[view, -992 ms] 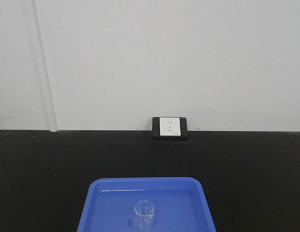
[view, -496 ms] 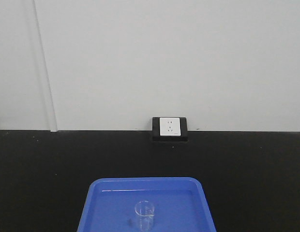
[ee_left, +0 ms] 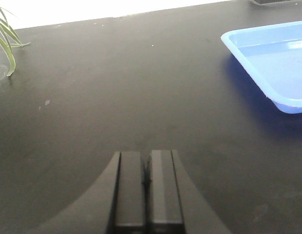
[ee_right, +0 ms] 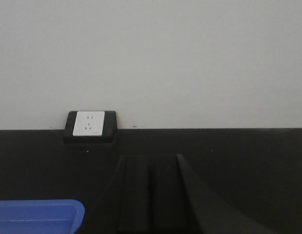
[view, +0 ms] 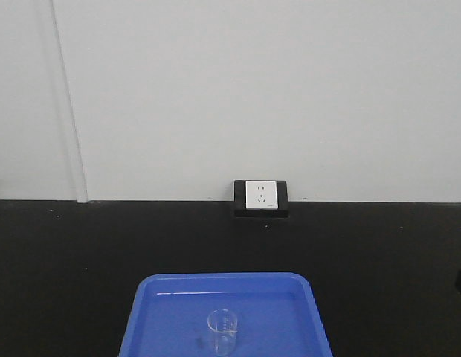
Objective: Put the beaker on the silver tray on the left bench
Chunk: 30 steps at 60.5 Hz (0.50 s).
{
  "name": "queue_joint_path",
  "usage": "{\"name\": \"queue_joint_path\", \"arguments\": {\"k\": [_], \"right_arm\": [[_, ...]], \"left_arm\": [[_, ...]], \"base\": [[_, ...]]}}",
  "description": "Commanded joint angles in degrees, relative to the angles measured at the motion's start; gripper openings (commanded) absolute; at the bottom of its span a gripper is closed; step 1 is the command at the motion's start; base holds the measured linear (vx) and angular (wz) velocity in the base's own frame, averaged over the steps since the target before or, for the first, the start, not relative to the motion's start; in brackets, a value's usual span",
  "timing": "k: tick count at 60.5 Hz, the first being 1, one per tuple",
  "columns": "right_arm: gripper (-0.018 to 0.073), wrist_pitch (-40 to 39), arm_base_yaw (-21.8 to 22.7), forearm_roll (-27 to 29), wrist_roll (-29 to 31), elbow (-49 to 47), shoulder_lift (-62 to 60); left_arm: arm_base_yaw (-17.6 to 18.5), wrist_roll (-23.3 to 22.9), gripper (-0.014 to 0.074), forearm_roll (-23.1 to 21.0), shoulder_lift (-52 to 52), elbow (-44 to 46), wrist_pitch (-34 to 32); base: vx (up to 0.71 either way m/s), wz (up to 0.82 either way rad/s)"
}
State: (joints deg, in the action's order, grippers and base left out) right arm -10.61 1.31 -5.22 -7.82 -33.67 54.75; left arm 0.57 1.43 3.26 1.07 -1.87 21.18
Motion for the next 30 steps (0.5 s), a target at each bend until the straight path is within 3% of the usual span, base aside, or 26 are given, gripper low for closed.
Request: {"name": "queue_joint_path", "arguments": {"k": [1,14,19,30], "right_arm": [[0.0006,-5.47,0.43,-0.07,-0.23,-2.20,0.35],[0.0118,-5.35,0.43,-0.07,-0.23,-2.20,0.35],[0.0208,-5.03,0.43,-0.07,-0.23,-2.20,0.35],[0.0507,-5.56,0.43,-0.05,-0.18,-2.20,0.35]], "left_arm": [[0.33,-0.10,0.0001,-0.16,0.42,-1.14,-4.30],[0.33,-0.10,0.0001,-0.16,0.42,-1.14,-4.30],[0.33,-0.10,0.0001,-0.16,0.42,-1.14,-4.30],[0.33,-0.10,0.0001,-0.16,0.42,-1.14,-4.30]], "base": [[0.00,0.00],[0.00,0.00],[0.00,0.00],[0.00,0.00]]}}
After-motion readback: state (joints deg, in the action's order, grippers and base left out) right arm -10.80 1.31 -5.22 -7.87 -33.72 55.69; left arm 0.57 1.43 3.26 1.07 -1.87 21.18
